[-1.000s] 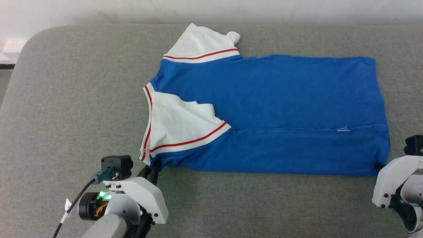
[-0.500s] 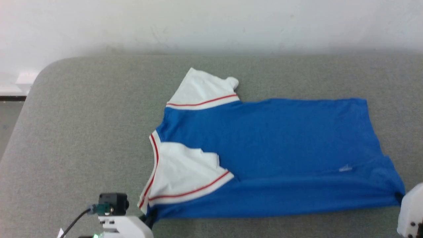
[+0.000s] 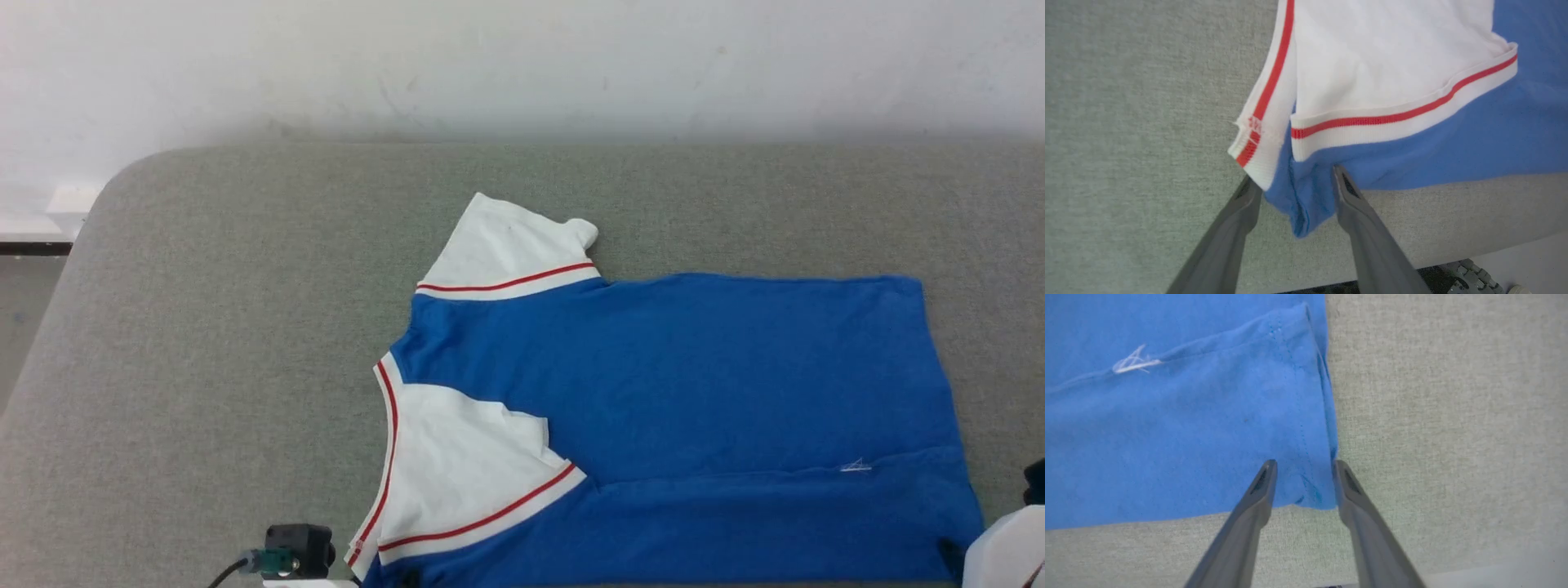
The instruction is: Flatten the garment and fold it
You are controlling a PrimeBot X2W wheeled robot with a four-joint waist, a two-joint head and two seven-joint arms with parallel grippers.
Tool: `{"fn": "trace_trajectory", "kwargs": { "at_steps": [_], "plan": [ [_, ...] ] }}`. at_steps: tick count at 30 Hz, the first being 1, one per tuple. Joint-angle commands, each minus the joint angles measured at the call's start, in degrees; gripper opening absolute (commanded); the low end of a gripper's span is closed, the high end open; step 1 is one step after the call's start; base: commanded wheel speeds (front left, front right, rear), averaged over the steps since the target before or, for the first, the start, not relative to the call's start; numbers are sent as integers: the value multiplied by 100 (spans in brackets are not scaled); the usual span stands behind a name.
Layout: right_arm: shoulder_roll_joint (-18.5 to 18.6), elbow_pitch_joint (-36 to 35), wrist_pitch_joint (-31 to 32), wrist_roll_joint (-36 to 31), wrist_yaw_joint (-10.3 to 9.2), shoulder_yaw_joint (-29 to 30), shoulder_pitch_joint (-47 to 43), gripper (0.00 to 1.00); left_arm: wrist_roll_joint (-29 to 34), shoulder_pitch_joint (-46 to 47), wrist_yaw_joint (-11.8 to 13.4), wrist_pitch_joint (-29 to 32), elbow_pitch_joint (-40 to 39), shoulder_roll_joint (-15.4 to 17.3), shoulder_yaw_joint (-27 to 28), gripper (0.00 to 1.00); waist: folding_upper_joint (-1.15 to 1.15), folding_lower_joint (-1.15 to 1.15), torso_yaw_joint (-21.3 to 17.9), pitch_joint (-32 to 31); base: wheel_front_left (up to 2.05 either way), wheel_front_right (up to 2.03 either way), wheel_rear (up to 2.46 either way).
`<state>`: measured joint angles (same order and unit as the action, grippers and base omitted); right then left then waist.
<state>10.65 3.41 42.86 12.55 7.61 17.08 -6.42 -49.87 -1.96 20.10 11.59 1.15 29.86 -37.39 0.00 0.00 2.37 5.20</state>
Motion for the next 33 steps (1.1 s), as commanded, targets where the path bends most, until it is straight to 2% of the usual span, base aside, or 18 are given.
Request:
{"fn": "trace_trajectory", "kwargs": {
  "at_steps": [1, 6, 12, 15, 20, 23, 27, 31, 33],
  "plan": [
    [22, 43, -158, -46, -12, -61, 32, 100, 71, 102, -77, -104, 45, -22, -10, 100, 0, 0, 13, -25, 0, 0, 0],
    [51, -22, -1050, -144, -12, -130, 261, 100, 568, 332, -41, -894, 86, 90, 163, 100, 0, 0, 44, -183, 0, 0, 0],
    [68, -501, -2609, -280, -12, -347, 482, 100, 1179, 652, -72, -2298, -151, 92, 493, 100, 0, 0, 21, -323, 0, 0, 0],
    [43, -706, -3339, -405, -12, -460, 496, 100, 1530, 772, -16, -2590, -356, 47, 704, 100, 0, 0, -46, -321, 0, 0, 0],
    [-113, -968, -4322, -743, -12, -569, 483, 100, 2133, 935, -29, -2654, -738, -112, 1097, 100, 0, 0, -221, -190, 0, 0, 0],
    [-225, -896, -4628, -1067, -12, -609, 455, 100, 2345, 1006, -147, -2656, -724, -171, 1212, 100, 0, 0, -361, -54, 0, 0, 0],
    [-365, -904, -5000, -1263, -12, -698, 594, 100, 2400, 1363, -422, -2532, -454, -57, 1147, 100, 0, 0, -623, 231, 0, 0, 0],
    [-460, -947, -5272, -1281, -12, -837, 770, 100, 2424, 2088, -777, -1944, -136, 163, 1043, 100, 0, 0, -925, 610, 0, 0, 0],
    [-497, -967, -5363, -1240, -12, -936, 871, 100, 2435, 2556, -1034, -1598, 55, 283, 969, 100, 0, 0, -1097, 849, 0, 0, 0]
  ]
}}
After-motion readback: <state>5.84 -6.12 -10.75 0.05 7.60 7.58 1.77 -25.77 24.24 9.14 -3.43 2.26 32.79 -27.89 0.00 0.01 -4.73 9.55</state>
